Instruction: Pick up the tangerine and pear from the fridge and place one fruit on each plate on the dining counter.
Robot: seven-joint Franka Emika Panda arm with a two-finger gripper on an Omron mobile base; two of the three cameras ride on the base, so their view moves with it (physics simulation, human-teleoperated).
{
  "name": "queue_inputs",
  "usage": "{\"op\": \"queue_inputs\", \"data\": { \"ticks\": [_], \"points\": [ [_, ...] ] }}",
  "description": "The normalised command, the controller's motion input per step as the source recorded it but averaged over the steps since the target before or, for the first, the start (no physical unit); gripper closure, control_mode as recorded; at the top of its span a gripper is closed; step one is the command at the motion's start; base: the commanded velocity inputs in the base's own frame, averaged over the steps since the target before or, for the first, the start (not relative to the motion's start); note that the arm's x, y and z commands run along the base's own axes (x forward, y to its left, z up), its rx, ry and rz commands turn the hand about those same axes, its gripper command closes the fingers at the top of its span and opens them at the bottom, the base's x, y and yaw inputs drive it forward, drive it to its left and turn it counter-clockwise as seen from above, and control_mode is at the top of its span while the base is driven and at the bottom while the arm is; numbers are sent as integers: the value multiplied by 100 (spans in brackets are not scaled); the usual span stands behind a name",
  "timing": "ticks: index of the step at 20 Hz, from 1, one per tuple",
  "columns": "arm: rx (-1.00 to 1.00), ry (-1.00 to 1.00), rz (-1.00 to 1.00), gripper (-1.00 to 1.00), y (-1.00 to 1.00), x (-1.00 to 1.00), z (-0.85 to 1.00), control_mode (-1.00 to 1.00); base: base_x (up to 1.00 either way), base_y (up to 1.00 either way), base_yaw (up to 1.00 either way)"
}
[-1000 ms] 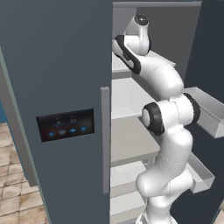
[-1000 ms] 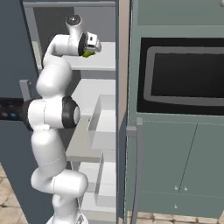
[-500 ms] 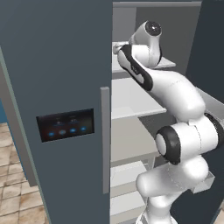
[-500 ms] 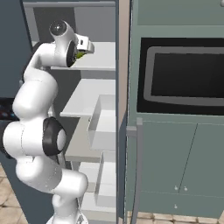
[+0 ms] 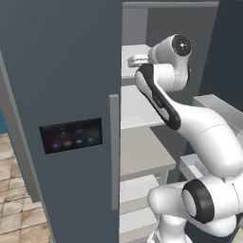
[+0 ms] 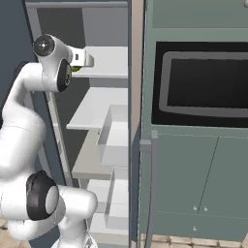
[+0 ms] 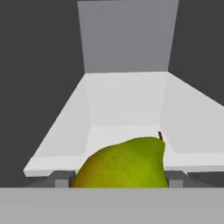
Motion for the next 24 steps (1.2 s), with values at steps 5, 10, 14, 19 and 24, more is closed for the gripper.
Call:
{"op": "queue_inputs", "data": {
  "ticks": [5,10,14,19,24],
  "points": [
    [1,3,0,100,5,-98,20,-100,0,0,0],
    [0,1,0,100,6,-100,2,-100,0,0,0],
    [0,0,0,100,9,-100,0,-100,0,0,0],
    [0,0,0,100,3,-100,1,-100,0,0,0],
    [0,0,0,100,0,-94,-14,-100,0,0,0]
  ]
}}
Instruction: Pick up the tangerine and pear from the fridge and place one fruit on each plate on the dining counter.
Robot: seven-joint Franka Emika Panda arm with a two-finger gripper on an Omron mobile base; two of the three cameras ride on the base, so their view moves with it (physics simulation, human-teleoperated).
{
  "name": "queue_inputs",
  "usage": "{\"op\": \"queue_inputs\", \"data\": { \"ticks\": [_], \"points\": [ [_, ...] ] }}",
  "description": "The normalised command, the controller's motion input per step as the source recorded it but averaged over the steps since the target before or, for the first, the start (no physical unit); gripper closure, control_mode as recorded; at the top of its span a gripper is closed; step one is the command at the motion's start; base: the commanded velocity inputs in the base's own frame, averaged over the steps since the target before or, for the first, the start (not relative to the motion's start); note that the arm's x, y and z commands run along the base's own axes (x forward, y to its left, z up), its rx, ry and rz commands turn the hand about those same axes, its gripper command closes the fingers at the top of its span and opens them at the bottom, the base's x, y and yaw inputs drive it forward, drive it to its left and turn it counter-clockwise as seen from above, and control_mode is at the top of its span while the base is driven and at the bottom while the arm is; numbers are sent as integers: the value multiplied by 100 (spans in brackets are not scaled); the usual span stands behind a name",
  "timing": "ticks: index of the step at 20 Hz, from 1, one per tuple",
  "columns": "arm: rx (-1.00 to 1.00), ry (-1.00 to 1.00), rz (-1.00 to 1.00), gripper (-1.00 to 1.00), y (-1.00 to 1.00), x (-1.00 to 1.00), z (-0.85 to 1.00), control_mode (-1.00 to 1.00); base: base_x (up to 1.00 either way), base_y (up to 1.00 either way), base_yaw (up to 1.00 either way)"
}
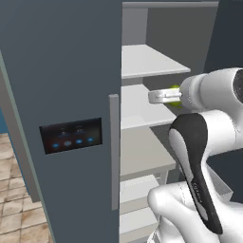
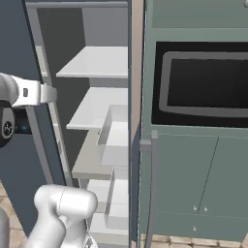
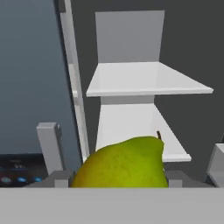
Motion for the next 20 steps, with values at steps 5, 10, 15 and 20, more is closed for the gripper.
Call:
{"op": "queue_inputs", "data": {
  "ticks": [5,10,15,20],
  "points": [
    [0,0,-1,100,0,-82,-8,-100,0,0,0],
    [0,5,-4,100,2,-44,0,100,-10,4,-1],
    [0,0,0,100,0,0,0,100,-49,39,-14],
    [0,0,0,100,0,0,0,100,-51,62,-34]
  ]
}}
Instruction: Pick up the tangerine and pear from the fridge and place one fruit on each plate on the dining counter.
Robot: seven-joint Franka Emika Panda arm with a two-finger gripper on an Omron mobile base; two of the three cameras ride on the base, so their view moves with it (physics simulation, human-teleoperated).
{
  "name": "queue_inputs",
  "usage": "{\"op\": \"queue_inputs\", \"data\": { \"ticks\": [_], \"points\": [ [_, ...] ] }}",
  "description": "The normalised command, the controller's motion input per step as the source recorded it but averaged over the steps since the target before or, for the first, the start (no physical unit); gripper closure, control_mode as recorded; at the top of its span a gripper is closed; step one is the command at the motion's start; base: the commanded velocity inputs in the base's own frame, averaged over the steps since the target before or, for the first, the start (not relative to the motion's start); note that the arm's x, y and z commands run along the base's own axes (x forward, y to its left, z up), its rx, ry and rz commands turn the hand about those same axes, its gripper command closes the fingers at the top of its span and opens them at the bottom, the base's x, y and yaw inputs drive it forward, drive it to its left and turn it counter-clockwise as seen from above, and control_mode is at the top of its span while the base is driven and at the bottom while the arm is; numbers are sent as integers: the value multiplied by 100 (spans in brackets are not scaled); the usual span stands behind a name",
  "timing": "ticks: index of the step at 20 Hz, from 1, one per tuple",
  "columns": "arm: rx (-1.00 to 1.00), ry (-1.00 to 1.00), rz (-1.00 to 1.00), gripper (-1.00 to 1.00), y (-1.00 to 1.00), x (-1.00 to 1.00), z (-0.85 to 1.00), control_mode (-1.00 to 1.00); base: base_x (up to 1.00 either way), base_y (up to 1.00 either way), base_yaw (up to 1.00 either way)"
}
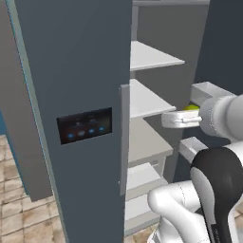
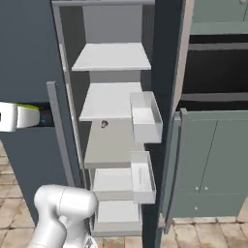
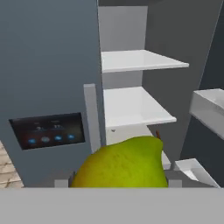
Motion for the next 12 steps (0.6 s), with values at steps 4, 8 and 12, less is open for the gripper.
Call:
{"op": "queue_inputs", "data": {
  "ticks": [4,8,12],
  "points": [
    [0,0,0,100,0,0,0,100,-53,72,-46],
    [0,0,0,100,0,0,0,100,-62,52,-60],
    [0,0,0,100,0,0,0,100,-54,27,-74]
  ]
}}
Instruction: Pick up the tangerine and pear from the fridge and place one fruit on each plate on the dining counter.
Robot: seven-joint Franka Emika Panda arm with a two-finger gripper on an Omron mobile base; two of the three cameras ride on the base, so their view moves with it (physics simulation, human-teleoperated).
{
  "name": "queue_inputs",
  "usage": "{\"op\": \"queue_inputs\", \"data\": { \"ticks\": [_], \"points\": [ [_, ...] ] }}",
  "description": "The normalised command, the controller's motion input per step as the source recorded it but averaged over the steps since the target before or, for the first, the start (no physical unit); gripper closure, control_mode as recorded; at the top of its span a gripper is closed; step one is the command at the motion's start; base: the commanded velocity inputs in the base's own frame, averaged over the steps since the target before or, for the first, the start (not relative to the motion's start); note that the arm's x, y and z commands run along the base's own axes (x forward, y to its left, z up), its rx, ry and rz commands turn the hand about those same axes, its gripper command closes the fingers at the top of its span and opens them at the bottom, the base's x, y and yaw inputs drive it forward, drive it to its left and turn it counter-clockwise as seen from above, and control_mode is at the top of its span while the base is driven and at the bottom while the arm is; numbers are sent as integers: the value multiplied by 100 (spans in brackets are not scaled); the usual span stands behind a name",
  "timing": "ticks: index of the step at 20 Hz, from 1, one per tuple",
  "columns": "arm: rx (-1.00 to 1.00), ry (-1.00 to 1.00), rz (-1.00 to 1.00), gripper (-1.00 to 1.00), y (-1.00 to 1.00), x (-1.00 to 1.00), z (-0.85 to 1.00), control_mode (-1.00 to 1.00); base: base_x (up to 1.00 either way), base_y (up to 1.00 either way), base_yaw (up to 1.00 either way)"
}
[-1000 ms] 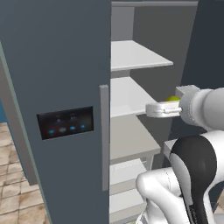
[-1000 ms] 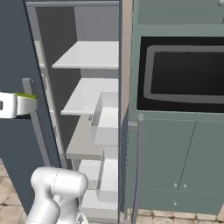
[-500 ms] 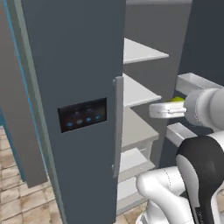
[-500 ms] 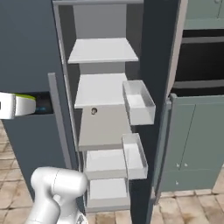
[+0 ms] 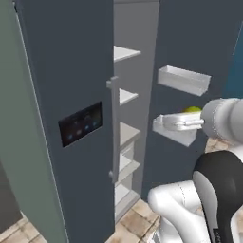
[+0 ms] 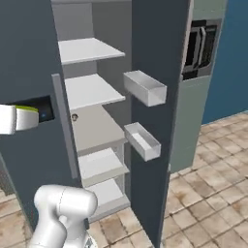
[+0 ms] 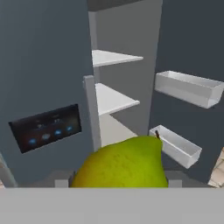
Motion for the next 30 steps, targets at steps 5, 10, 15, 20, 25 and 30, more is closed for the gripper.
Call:
{"op": "queue_inputs", "data": {
  "ticks": [5,10,15,20,25,30],
  "points": [
    [0,0,0,100,0,0,0,100,-25,16,-85],
    [0,0,0,100,0,0,0,100,-1,5,-90],
    [0,0,0,100,0,0,0,100,9,0,-86],
    [0,0,0,100,0,0,0,100,47,-8,-70],
    [0,0,0,100,0,0,0,100,90,-10,-46],
    [0,0,0,100,0,0,0,100,100,-22,-15]
  ]
}}
